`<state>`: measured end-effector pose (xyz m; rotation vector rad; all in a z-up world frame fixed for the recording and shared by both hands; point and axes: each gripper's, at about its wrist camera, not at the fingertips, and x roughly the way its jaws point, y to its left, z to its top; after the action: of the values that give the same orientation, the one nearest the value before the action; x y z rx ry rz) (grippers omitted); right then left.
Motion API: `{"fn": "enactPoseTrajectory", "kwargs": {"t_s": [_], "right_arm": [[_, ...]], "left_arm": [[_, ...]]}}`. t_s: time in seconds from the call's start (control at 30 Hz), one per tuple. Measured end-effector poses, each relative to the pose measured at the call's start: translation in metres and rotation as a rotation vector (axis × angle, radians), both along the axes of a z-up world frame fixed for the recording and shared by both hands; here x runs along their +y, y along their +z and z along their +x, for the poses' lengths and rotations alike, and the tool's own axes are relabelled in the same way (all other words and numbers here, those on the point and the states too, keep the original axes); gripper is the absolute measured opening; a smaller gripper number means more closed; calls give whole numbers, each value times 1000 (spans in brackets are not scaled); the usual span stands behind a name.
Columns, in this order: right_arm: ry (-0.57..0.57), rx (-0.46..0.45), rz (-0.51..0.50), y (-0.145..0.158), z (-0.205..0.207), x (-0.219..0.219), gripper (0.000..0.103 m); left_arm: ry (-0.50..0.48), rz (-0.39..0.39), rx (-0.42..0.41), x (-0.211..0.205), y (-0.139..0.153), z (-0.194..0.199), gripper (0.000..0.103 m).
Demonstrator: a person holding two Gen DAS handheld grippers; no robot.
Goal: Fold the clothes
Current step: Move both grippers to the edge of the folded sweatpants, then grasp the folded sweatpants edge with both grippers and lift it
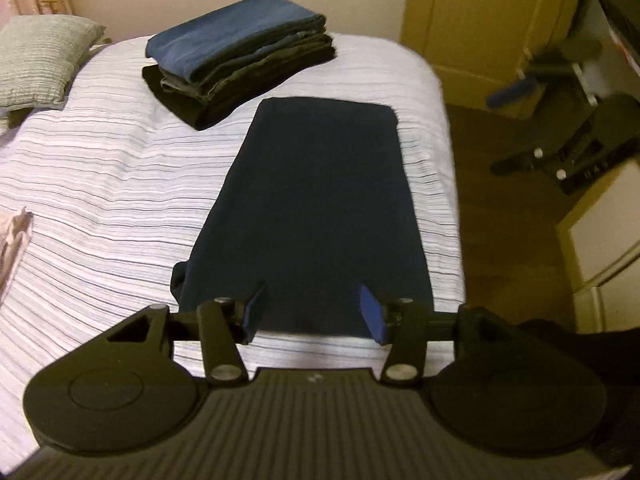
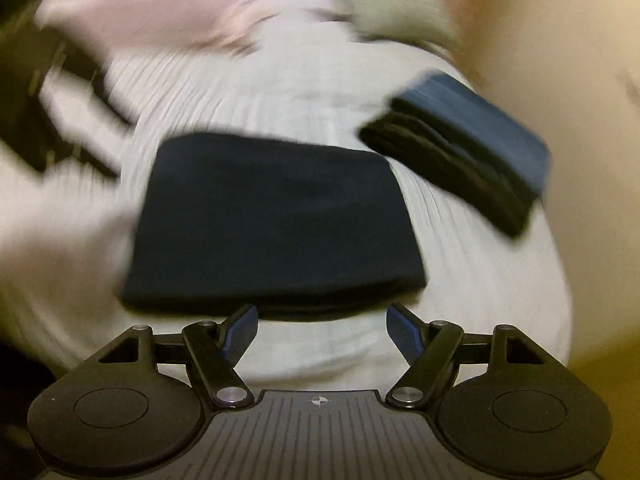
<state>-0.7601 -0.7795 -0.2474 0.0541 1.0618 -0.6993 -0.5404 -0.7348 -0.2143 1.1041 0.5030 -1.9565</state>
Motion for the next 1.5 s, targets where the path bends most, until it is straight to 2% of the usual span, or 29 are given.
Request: {"fn": "enactPoseTrajectory", "kwargs": {"t_s": [0.07, 0.17, 0.23, 0.27, 0.4, 0.5, 0.63, 0.77, 0.83, 0.87, 0.9, 0.93, 0.97, 1.0, 1.13, 1.3, 1.37, 1.43, 1.5], "right_arm": [[160, 71, -49, -19, -8, -17, 74], [348, 105, -105, -41, -16, -32, 75], [473, 128, -142, -57, -22, -41, 89], [536, 139, -161, -64, -25, -46, 99], [780, 181, -233, -95, -36, -63, 100], [875, 192, -266, -114, -35, -61, 100], [980, 214, -323, -143, -30, -57, 100], [1123, 269, -470, -169, -34, -54, 99], [1093, 252, -459, -163, -31, -60, 97], [1065, 239, -418, -155, -27, -65, 68], [1037, 226, -377, -147, -24, -71, 53], [1014, 214, -340, -140, -20, -75, 49], [1006, 205, -315, -132, -18, -75, 31], [994, 195, -288, -123, -15, -76, 28], [915, 144, -183, -83, 1, -87, 25], [851, 106, -70, -35, 12, -93, 25], [830, 97, -29, -19, 14, -94, 25], [834, 104, -27, -14, 16, -94, 25], [853, 115, -45, -18, 15, -92, 25]], "left_arm": [[30, -8, -49, 0, -7, -20, 53], [88, 0, -126, 6, -21, -53, 59], [140, 4, -163, 11, -31, -76, 68], [161, 5, -184, 13, -35, -86, 70], [205, -15, -258, 19, -46, -119, 76], [219, -42, -297, 24, -52, -138, 82], [247, -68, -325, 27, -66, -151, 84], [292, -76, -335, 26, -79, -161, 84], [292, -94, -372, 26, -85, -168, 84], [282, -107, -399, 26, -87, -173, 84], [270, -120, -426, 26, -90, -178, 84], [262, -134, -448, 25, -92, -182, 84], [258, -147, -467, 25, -93, -185, 84], [253, -156, -488, 24, -94, -188, 84], [235, -186, -581, 21, -99, -197, 84], [256, -209, -702, 12, -104, -193, 84], [271, -205, -738, 8, -104, -189, 77], [278, -192, -757, 5, -100, -183, 54], [272, -180, -755, 4, -92, -177, 44]]}}
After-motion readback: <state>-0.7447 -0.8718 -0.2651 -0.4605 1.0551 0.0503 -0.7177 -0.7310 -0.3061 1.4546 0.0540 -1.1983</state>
